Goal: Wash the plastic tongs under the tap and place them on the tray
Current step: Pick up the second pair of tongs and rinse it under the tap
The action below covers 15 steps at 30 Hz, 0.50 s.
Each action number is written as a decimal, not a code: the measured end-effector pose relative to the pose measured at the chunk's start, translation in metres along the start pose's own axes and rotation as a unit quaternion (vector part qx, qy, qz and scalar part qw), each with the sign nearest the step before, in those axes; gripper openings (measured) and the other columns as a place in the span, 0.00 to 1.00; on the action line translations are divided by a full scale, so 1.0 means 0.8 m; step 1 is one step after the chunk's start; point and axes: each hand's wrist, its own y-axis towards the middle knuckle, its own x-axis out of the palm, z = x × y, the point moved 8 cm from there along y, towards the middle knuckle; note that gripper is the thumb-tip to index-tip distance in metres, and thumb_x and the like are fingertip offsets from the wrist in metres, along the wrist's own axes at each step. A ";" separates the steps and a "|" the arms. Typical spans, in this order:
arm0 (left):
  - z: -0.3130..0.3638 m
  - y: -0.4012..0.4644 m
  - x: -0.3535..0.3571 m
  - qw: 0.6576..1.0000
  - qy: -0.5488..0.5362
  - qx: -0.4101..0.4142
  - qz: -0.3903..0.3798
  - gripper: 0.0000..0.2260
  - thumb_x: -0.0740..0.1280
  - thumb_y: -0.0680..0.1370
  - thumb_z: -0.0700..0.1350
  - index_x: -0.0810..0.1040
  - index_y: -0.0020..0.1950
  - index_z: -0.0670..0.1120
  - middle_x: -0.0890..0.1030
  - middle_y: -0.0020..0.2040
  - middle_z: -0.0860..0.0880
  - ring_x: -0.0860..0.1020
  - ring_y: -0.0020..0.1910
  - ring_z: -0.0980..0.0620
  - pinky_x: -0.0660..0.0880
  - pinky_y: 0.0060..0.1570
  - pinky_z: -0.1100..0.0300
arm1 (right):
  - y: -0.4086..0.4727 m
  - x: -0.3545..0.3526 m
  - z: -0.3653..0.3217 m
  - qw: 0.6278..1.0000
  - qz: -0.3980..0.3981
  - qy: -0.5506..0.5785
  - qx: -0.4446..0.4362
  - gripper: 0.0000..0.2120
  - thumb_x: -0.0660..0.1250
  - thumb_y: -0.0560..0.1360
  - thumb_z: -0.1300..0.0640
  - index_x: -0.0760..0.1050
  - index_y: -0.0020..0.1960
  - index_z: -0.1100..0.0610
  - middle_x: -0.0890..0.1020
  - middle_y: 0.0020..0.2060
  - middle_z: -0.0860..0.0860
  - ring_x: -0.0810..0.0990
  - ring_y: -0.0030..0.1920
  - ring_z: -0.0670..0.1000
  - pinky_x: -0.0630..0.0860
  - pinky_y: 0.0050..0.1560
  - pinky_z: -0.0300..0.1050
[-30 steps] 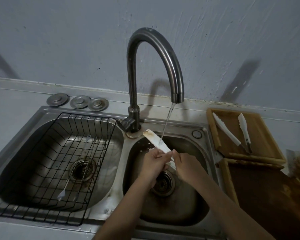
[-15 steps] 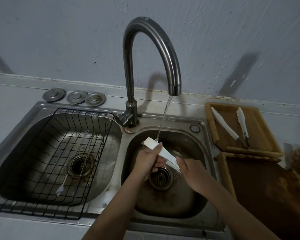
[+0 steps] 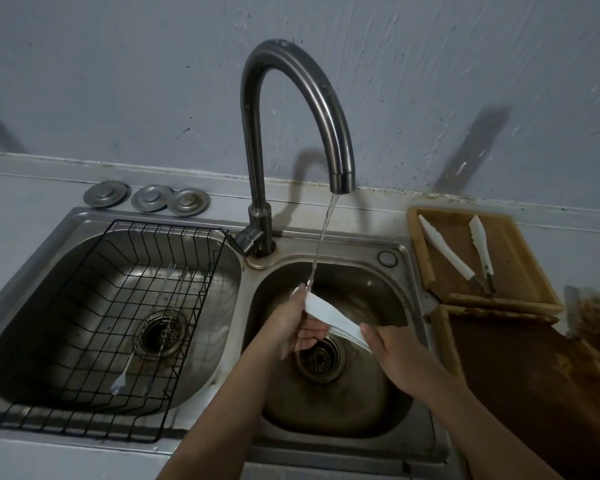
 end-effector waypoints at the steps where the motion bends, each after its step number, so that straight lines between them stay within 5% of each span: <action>1: -0.001 0.002 -0.004 1.000 -0.023 -0.004 0.009 0.31 0.48 0.78 0.63 0.78 0.40 0.39 0.80 0.22 0.47 0.77 0.20 0.55 0.72 0.28 0.63 | 0.000 0.000 -0.002 1.000 0.003 -0.003 -0.005 0.22 0.50 0.80 0.44 0.67 0.30 0.49 0.70 0.24 0.48 0.71 0.26 0.45 0.69 0.35 0.46; 4: 0.006 0.006 -0.013 0.999 -0.026 0.019 0.031 0.30 0.45 0.79 0.62 0.76 0.46 0.39 0.80 0.22 0.46 0.78 0.20 0.54 0.73 0.24 0.63 | 0.002 0.002 -0.006 1.000 0.015 -0.015 -0.013 0.22 0.50 0.80 0.44 0.68 0.31 0.49 0.70 0.24 0.48 0.70 0.26 0.44 0.66 0.32 0.41; 8: 0.012 -0.002 -0.012 0.996 -0.062 0.065 0.007 0.16 0.59 0.80 0.50 0.76 0.45 0.38 0.76 0.29 0.45 0.74 0.25 0.52 0.71 0.24 0.63 | 0.005 -0.005 -0.011 0.989 0.057 -0.134 -0.032 0.19 0.48 0.80 0.43 0.74 0.48 0.52 0.75 0.36 0.48 0.75 0.34 0.46 0.68 0.33 0.38; 11: 0.021 -0.003 -0.016 0.989 -0.102 0.105 0.022 0.11 0.66 0.77 0.45 0.76 0.50 0.36 0.81 0.36 0.41 0.79 0.29 0.52 0.76 0.27 0.62 | 0.004 -0.016 -0.020 0.973 0.101 -0.203 -0.048 0.18 0.49 0.79 0.42 0.65 0.61 0.51 0.77 0.48 0.51 0.77 0.40 0.48 0.72 0.37 0.38; 15: 0.035 -0.006 -0.023 0.972 -0.182 0.141 0.053 0.13 0.66 0.76 0.41 0.76 0.59 0.40 0.82 0.50 0.37 0.84 0.43 0.45 0.80 0.34 0.59 | -0.002 -0.027 -0.027 0.967 0.134 -0.210 -0.057 0.29 0.54 0.77 0.39 0.56 0.71 0.55 0.76 0.59 0.52 0.80 0.45 0.47 0.75 0.39 0.36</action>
